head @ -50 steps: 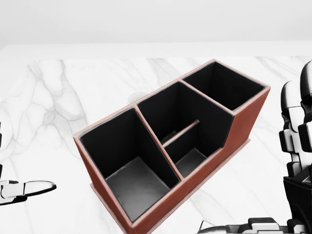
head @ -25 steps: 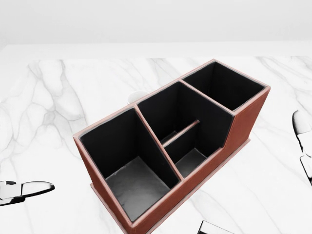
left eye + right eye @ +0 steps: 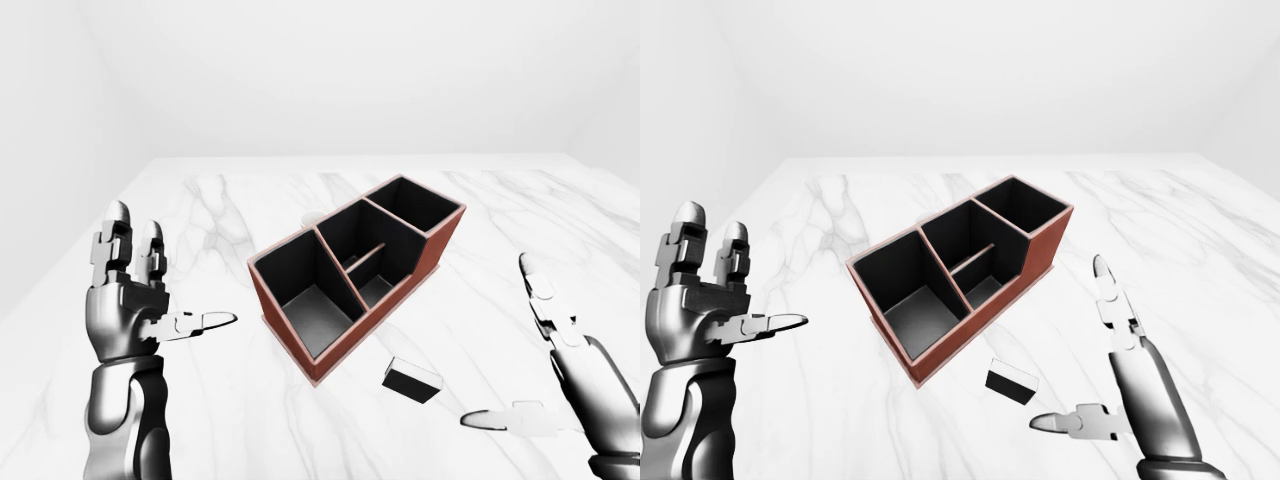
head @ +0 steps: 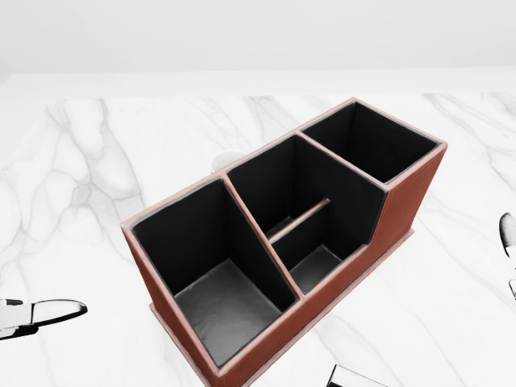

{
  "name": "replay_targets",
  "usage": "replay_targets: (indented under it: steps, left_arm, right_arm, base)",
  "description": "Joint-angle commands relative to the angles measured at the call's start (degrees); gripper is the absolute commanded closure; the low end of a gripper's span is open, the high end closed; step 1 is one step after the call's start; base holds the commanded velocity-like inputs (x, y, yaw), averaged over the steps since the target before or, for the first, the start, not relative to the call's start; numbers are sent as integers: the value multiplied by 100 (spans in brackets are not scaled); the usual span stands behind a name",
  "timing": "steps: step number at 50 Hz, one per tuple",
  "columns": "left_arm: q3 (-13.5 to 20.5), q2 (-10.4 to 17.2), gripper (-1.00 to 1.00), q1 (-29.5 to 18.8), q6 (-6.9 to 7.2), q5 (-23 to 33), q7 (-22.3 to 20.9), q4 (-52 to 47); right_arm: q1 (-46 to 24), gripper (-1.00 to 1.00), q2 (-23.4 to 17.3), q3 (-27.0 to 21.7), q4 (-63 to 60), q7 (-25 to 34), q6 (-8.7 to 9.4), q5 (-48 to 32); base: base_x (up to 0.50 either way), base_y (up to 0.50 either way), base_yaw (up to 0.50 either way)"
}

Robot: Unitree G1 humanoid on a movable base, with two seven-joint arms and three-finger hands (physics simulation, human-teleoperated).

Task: Pick up the book and place it in the left compartment of the caddy.

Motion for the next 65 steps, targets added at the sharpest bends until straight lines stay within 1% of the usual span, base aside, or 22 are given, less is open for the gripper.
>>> replay_targets:
  steps: [1, 8, 15, 40, 53, 65]
  left_arm:
    - [6, -1, -100, 6, 0, -5, -5, -1]
    - [1, -4, -100, 6, 0, 8, -11, 38]
    - [-7, -13, -100, 24, 0, 14, -6, 6]
    - [-29, -20, -100, 17, 0, 34, 3, 12]
    - [-48, -24, -100, 22, 0, 45, 7, 8]
    - [4, -8, -100, 6, 0, 8, 5, 27]
  right_arm:
    - [150, -100, 56, 52, 276, 0, 0, -148]
    - [291, -100, 102, 63, 517, 0, 0, -170]
    - [265, -100, 79, 23, 832, 0, 0, -182]
    - [102, -100, -232, -64, 1711, 0, 0, -107]
    - [16, -100, -397, 28, 2021, 0, 0, -99]
    - [-145, -100, -650, 254, 2391, 0, 0, -106]
  base:
    - [0, 0, 0]
    - [0, 0, 0]
    - [0, 0, 0]
    - [0, 0, 0]
    - [0, 0, 0]
    - [0, 0, 0]
